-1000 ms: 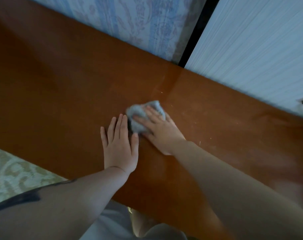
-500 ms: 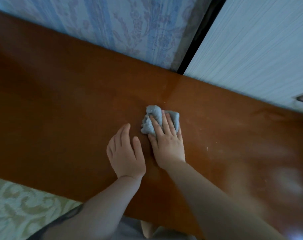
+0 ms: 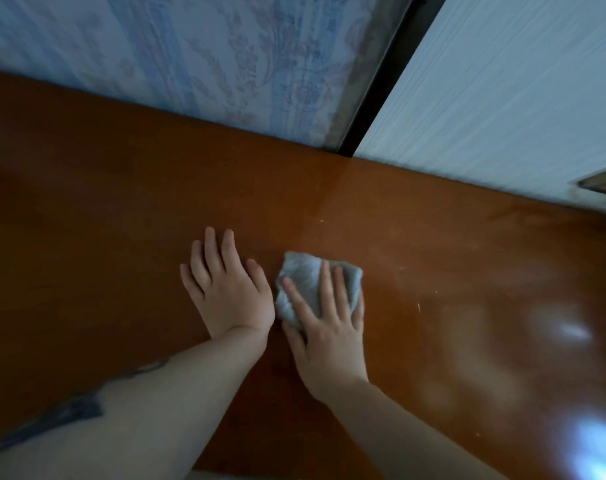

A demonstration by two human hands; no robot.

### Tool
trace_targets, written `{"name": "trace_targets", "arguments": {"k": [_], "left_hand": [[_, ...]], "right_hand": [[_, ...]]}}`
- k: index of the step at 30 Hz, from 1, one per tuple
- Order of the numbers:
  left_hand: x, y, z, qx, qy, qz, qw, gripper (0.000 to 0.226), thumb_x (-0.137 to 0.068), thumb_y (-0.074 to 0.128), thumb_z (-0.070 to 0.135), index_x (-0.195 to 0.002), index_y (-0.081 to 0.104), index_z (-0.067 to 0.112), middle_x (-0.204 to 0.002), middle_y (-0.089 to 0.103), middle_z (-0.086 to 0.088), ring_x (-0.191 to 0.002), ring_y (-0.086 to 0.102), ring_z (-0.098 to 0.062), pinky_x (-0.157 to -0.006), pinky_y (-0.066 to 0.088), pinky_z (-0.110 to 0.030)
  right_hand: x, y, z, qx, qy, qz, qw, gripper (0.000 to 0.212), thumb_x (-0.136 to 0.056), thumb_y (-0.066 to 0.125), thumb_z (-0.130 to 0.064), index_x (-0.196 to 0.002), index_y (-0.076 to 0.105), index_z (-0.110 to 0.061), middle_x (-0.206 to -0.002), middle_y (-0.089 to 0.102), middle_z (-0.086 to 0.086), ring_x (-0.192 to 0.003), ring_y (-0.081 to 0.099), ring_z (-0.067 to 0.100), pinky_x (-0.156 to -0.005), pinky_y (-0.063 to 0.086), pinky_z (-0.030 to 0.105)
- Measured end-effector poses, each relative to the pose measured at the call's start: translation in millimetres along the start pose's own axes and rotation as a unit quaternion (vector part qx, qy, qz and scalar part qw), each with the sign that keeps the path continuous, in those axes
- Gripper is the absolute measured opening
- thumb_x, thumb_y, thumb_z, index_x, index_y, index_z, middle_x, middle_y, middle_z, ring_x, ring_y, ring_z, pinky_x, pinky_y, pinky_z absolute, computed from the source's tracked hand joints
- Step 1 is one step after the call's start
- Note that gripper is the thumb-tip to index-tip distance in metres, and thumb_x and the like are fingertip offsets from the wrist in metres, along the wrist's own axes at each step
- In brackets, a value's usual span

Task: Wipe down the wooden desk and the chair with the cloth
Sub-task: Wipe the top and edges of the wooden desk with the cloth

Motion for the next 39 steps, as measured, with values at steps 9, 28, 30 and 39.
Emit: {"name": "trace_targets", "arguments": {"k": [9,28,30,39], "left_hand": [[0.7,-0.6,5.5,-0.036,0.008,0.014,0.999,0.049,-0.095,0.033,0.03,-0.142,0.04,0.016,-0.153,0.033,-0.009,-0.142,0.022,-0.03,-0.116,0.013,-0.054],[-0.4,3.4,6.4,-0.09,-0.002,-0.004,0.996,0.056,-0.092,0.026,0.035,-0.144,0.037,0.017,-0.154,0.031,-0.009,-0.143,0.021,-0.03,-0.117,0.014,-0.054],[-0.4,3.1,6.9,-0.089,-0.002,-0.008,0.996,0.056,-0.093,0.025,0.036,-0.144,0.036,0.017,-0.155,0.03,-0.009,-0.143,0.021,-0.03,-0.117,0.015,-0.055],[0.3,5.5,7.2,-0.098,0.009,-0.006,0.995,0.055,-0.092,0.03,0.032,-0.144,0.037,0.014,-0.154,0.031,-0.011,-0.142,0.023,-0.032,-0.116,0.017,-0.056]], "right_hand": [[-43.2,-24.4,37.2,-0.059,0.071,0.044,0.995,0.057,-0.097,0.022,-0.056,-0.151,0.006,-0.048,-0.163,-0.001,-0.005,-0.149,-0.011,0.012,-0.119,-0.002,0.043],[-150.9,-44.4,-14.2,0.007,-0.252,-0.089,0.964,0.053,-0.102,0.033,-0.05,-0.15,0.012,-0.049,-0.163,0.003,-0.009,-0.149,-0.006,0.009,-0.116,-0.003,0.036],[-179.1,-53.5,33.7,-0.044,-0.119,-0.049,0.991,0.053,-0.101,0.038,-0.048,-0.151,0.02,-0.045,-0.162,0.015,-0.005,-0.149,0.005,0.014,-0.117,0.004,0.037],[-150.8,-42.9,-29.4,0.017,-0.238,-0.044,0.97,0.055,-0.101,0.033,-0.049,-0.151,0.01,-0.048,-0.163,0.005,-0.006,-0.149,-0.003,0.012,-0.119,0.0,0.039]]}}
Point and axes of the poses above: each hand's wrist, its own x-axis away from the middle knuckle, its own y-axis out of the palm, z = x × y, the point moved 9 cm from there along -x, towards the middle knuckle
